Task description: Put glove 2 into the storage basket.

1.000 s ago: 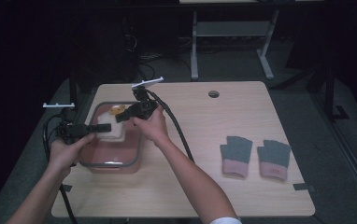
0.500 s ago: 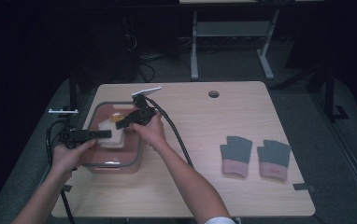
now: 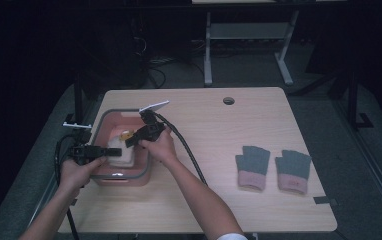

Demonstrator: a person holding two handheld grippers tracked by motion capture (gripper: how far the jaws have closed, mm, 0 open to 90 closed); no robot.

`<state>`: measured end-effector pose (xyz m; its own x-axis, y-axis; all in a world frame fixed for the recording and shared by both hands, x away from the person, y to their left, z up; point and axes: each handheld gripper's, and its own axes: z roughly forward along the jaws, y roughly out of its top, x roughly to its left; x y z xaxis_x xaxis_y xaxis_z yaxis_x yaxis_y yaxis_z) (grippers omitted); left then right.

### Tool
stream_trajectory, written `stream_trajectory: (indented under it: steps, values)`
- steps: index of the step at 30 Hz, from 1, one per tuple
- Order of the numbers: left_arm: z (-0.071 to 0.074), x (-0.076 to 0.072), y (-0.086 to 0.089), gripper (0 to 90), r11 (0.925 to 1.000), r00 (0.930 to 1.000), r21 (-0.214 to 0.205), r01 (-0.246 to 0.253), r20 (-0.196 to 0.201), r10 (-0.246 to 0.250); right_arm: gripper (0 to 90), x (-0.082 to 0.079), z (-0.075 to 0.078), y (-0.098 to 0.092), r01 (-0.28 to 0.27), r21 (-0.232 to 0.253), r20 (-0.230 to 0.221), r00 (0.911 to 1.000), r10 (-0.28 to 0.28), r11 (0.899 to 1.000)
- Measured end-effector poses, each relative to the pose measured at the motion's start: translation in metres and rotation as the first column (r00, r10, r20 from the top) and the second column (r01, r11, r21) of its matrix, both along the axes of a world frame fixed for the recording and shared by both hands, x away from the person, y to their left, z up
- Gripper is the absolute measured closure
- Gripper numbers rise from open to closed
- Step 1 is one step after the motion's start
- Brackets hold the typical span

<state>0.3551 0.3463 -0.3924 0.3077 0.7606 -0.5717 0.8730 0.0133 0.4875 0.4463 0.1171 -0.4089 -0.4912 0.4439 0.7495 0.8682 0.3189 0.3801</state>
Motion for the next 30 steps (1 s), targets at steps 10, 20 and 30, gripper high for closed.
stream_trajectory:
  steps: [10,20,30]
  values:
    - [-0.005,0.000,-0.005,65.9,0.9974,0.9998,0.072,0.008,-0.021,-0.006,76.4,-0.004,0.004,0.001,0.001,-0.079,0.043,0.9991,0.002,0.997]
    - [-0.010,0.001,-0.010,64.2,0.9892,0.9987,0.142,0.035,-0.042,-0.029,73.0,-0.006,0.010,-0.002,-0.002,-0.146,0.070,0.9974,0.013,0.989]
    - [-0.011,-0.002,-0.004,57.8,0.9884,0.9985,0.151,0.010,-0.055,-0.001,67.7,-0.005,0.018,-0.011,0.017,-0.117,0.092,0.9957,-0.006,0.993]
